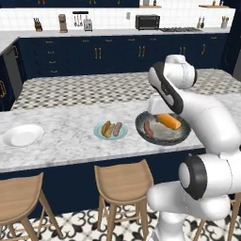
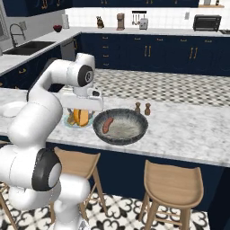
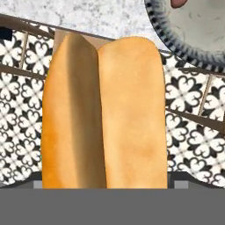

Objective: Place one bun and one sausage from the bowl on each plate.

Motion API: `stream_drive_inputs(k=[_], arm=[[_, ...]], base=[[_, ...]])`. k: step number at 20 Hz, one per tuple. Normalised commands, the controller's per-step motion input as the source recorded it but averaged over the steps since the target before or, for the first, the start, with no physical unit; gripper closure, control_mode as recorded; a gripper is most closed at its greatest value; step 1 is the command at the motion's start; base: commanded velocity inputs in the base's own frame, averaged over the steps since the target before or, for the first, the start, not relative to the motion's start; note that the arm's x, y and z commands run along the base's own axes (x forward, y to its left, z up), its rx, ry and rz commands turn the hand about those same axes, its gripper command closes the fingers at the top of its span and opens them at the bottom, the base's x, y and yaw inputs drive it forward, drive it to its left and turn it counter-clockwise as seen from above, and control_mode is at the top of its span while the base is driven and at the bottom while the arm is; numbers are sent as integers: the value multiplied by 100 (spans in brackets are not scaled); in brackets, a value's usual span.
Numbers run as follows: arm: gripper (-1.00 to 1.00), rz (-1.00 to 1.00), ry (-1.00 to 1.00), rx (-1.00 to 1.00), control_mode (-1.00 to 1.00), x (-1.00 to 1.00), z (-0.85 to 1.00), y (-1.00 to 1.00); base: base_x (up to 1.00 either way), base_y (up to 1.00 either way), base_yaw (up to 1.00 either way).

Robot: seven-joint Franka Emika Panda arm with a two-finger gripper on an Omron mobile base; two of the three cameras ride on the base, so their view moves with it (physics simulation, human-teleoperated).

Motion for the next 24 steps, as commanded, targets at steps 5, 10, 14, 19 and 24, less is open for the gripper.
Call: stream_drive_inputs(k=[5, 10, 14, 19, 24], arm=[[100, 0, 0, 0, 100, 0, 0, 0], [100, 0, 0, 0, 100, 0, 0, 0], [100, 0, 0, 0, 100, 0, 0, 0], [100, 0, 0, 0, 100, 0, 0, 0], [100, -6, 1, 0, -100, 65, -6, 41]], base=[[-8, 100, -5], [-1, 100, -9], [0, 100, -10], [24, 100, -11], [10, 20, -2]])
